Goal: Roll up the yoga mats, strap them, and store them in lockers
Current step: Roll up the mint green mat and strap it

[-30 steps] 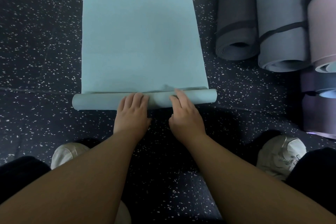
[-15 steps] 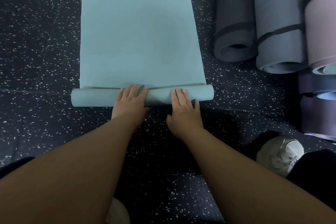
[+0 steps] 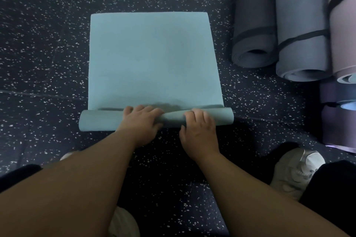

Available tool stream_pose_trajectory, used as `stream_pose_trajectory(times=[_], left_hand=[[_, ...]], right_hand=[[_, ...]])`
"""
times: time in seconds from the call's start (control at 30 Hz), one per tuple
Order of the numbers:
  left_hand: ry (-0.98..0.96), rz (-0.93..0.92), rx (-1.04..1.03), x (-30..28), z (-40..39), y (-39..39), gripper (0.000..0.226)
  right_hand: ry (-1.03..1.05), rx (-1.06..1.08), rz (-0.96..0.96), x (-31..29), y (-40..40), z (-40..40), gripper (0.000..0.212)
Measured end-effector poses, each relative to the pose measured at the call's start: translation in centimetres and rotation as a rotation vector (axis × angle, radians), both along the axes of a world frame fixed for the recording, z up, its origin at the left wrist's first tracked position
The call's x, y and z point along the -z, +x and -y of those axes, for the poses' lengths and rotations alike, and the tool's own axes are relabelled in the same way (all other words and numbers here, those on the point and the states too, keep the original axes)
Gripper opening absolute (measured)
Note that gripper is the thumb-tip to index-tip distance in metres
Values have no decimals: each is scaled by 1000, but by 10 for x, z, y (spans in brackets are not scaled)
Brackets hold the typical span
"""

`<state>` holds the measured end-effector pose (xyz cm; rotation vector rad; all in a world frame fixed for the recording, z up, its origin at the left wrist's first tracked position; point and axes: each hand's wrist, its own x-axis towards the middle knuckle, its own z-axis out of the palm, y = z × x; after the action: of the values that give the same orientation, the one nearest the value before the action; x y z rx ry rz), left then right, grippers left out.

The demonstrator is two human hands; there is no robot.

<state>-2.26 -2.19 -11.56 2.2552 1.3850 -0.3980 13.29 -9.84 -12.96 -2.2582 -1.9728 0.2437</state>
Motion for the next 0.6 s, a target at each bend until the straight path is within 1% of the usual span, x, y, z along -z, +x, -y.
stream_pose_trajectory(times=[0.07,0.2,0.27,0.37,0.47,0.53,0.6], left_hand=[[-13,3,-8,-1,3,-2,44],[47,25,-23,1,12,-5,54],[75,37,-44,2,17,-4,54],[81,50,-95,5,24,1,54],[92,65,-118,9,28,5,56],[119,87,-106,12,29,6,54],[152,139,-98,13,30,6,49]], right_hand=[[-20,7,-28,1,-2,3,28],[-51,-16,-46,2,-3,9,38],[-70,-46,-75,5,-3,15,51],[-74,-99,-64,12,-1,25,61],[-145,-108,-36,16,-4,24,85],[-207,-95,3,17,-5,21,91],[-251,-95,43,19,-5,20,92]])
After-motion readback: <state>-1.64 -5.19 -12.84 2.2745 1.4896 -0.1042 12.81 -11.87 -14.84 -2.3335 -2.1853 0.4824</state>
